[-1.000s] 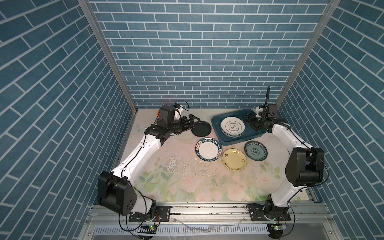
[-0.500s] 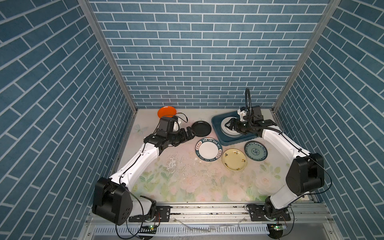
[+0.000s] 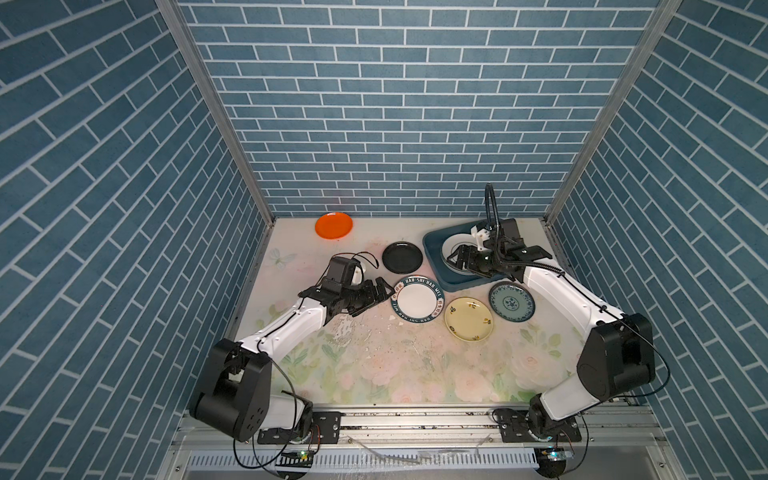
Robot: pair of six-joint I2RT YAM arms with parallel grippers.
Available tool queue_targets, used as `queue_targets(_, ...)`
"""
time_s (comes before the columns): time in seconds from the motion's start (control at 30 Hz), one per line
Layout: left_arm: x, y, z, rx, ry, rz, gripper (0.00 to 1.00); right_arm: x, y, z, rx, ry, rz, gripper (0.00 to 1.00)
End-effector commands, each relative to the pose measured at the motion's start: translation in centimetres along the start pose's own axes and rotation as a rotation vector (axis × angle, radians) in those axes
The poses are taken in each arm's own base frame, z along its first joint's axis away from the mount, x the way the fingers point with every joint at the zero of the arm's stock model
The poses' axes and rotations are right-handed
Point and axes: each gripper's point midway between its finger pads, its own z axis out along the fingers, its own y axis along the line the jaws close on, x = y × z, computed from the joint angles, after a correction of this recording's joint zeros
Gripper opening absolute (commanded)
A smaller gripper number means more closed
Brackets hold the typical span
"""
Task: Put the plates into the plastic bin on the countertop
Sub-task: 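Open the right gripper and lift it while the left reaches toward the teal-rimmed plate, then grasp the edge of the teal-rimmed HAO SHI HAO WEI plate with the left gripper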
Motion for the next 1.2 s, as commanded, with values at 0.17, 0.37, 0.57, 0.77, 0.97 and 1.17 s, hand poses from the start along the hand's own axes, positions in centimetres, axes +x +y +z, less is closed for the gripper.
queue_targets(0.17, 0.7, 0.4, 3.0, 0.022, 0.050, -0.019, 0.93, 1.0, -0.6, -1.1, 0.040, -0.012, -0.003, 0.80)
queue_targets(0.37, 0.8, 1.1, 4.9, 0.026, 0.075, -0.039, 0.89, 0.8, -1.2, -1.2, 0.075, -0.025, 0.021, 0.80)
queue_targets(0.57, 1.0, 1.7, 6.4, 0.030, 0.095, -0.066, 0.87, 0.7, -1.4, -1.3, 0.083, -0.038, 0.041, 0.80)
queue_targets(0.77, 1.2, 1.8, 7.6, 0.038, 0.117, -0.074, 0.84, 0.6, -1.6, -1.7, 0.101, -0.048, 0.044, 0.80)
queue_targets(0.97, 1.5, 2.3, 8.9, 0.061, 0.140, -0.100, 0.72, 0.5, -1.7, -1.9, 0.116, -0.055, 0.047, 0.80)
queue_targets(1.17, 1.5, 2.5, 9.5, 0.067, 0.149, -0.108, 0.58, 0.5, -1.9, -2.1, 0.128, -0.059, 0.047, 0.80)
